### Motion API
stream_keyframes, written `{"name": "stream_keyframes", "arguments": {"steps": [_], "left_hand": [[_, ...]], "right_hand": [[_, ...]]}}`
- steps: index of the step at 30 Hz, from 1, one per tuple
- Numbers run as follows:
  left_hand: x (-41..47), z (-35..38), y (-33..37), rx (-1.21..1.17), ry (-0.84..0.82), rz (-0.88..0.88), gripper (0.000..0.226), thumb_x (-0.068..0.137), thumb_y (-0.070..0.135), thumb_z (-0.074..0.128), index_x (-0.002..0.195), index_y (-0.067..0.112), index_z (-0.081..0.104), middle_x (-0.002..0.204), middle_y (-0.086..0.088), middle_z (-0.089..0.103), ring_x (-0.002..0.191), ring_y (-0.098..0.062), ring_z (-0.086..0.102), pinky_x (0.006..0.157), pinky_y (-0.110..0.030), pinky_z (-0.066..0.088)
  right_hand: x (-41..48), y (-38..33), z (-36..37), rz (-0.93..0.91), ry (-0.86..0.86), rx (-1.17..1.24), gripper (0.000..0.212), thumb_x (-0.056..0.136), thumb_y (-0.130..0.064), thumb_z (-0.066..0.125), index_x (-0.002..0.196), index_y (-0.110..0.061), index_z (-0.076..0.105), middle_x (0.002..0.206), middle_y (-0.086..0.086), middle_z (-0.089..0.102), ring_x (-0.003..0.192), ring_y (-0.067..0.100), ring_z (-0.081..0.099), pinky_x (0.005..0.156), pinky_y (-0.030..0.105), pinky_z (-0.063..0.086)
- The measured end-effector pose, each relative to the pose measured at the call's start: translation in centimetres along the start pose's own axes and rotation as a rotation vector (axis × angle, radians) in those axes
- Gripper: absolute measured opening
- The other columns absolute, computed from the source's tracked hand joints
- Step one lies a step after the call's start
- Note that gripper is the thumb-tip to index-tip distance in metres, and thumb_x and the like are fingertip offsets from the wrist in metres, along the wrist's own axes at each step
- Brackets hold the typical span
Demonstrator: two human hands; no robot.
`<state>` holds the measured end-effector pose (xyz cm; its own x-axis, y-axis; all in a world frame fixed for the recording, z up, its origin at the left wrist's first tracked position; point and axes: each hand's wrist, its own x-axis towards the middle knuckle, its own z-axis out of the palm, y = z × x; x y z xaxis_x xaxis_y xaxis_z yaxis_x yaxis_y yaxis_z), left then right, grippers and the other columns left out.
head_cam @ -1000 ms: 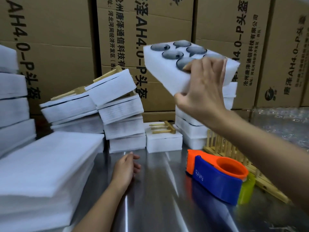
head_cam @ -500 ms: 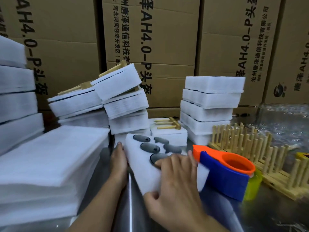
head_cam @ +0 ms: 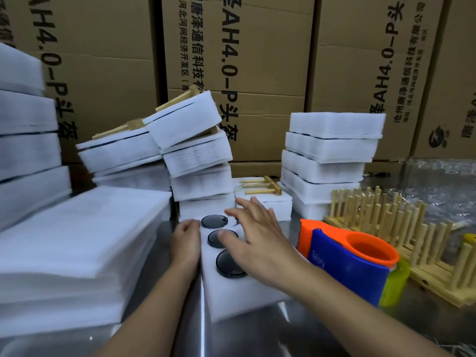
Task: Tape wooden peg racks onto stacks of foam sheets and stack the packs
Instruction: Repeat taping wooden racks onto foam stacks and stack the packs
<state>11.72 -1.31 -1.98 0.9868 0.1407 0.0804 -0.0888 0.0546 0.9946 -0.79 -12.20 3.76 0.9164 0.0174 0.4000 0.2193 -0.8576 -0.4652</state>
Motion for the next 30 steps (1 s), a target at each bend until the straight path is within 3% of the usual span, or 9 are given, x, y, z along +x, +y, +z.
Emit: {"name": "stream_keyframes", "arguments": {"steps": [4,6,8,11,16,18,25,27,30], "left_hand": [[0.4,-0.2,-0.3,0.012,-0.008,0.025,0.023,0.09,0.008,0.046,0.093,-0.013,0.056,0.081,-0.028,0.057,0.072,-0.023,0.048,0.066,-0.03,0.038],[0.6,-0.2,-0.4,0.061,-0.029,0.073,0.02,0.093,0.003,0.044,0.075,-0.004,0.053,0.067,-0.012,0.05,0.074,-0.021,0.045,0.057,-0.022,0.037],[0.5,0.0,-0.2,0.094,-0.023,0.115,0.015,0.095,0.005,0.043,0.085,0.007,0.054,0.074,0.0,0.051,0.081,-0.017,0.046,0.051,-0.011,0.033],[0.0,-0.2,0.1,0.021,-0.024,0.098,0.015,0.096,0.008,0.045,0.091,0.008,0.059,0.079,0.003,0.055,0.072,-0.01,0.05,0.053,-0.009,0.037],[-1.1,-0.6,0.7,-0.11,-0.062,-0.003,0.013,0.092,0.008,0.049,0.081,0.008,0.056,0.068,-0.005,0.053,0.063,-0.016,0.049,0.058,-0.027,0.04],[-1.3,-0.7,1.0,-0.12,-0.065,-0.012,0.022,0.09,0.007,0.049,0.069,0.011,0.052,0.062,-0.004,0.049,0.058,-0.015,0.046,0.055,-0.026,0.038],[-1.8,-1.0,1.7,-0.077,-0.107,-0.082,0.024,0.088,0.01,0.049,0.065,0.011,0.052,0.049,0.003,0.052,0.048,-0.012,0.046,0.047,-0.021,0.036],[-1.9,-1.0,1.9,-0.042,-0.115,-0.088,0.013,0.089,0.012,0.051,0.084,0.002,0.059,0.068,-0.01,0.062,0.053,-0.012,0.048,0.05,-0.022,0.037],[-2.0,-1.0,2.0,-0.021,-0.13,-0.096,0.04,0.09,0.012,0.052,0.123,-0.011,0.049,0.111,-0.031,0.06,0.07,-0.019,0.052,0.059,-0.026,0.04]], "right_hand": [[3.7,0.0,2.1,0.011,-0.206,-0.181,0.069,0.097,-0.057,0.021,0.152,-0.017,0.009,0.161,0.0,-0.007,0.146,0.015,-0.017,0.115,0.041,-0.014],[4.3,0.3,3.5,0.03,-0.319,-0.278,0.073,0.096,-0.059,0.018,0.153,-0.015,0.006,0.161,0.002,-0.004,0.147,0.016,-0.011,0.116,0.044,-0.01],[4.4,0.7,4.3,0.049,-0.392,-0.319,0.074,0.096,-0.06,0.016,0.153,-0.015,0.004,0.161,0.001,-0.004,0.147,0.014,-0.009,0.116,0.045,-0.009],[4.5,1.0,4.5,0.057,-0.39,-0.313,0.075,0.095,-0.062,0.014,0.153,-0.017,0.003,0.161,0.0,-0.005,0.147,0.014,-0.008,0.116,0.046,-0.009],[4.4,0.9,4.5,0.063,-0.393,-0.322,0.077,0.093,-0.066,0.013,0.153,-0.018,0.006,0.161,-0.002,-0.003,0.147,0.014,-0.006,0.117,0.045,-0.008],[4.4,0.7,4.2,0.072,-0.399,-0.316,0.077,0.093,-0.066,0.013,0.153,-0.018,0.007,0.161,-0.002,-0.003,0.148,0.014,-0.006,0.117,0.045,-0.007],[4.2,0.6,4.0,0.061,-0.41,-0.313,0.078,0.093,-0.066,0.011,0.153,-0.017,0.005,0.161,-0.002,-0.004,0.147,0.013,-0.007,0.118,0.044,-0.007],[4.3,0.6,4.1,0.052,-0.411,-0.311,0.078,0.093,-0.066,0.01,0.153,-0.016,0.004,0.161,-0.001,-0.004,0.147,0.013,-0.007,0.118,0.043,-0.007],[4.5,0.8,3.8,0.024,-0.416,-0.269,0.077,0.094,-0.064,0.014,0.153,-0.015,0.011,0.161,0.001,0.003,0.148,0.016,-0.001,0.118,0.037,0.002]]}}
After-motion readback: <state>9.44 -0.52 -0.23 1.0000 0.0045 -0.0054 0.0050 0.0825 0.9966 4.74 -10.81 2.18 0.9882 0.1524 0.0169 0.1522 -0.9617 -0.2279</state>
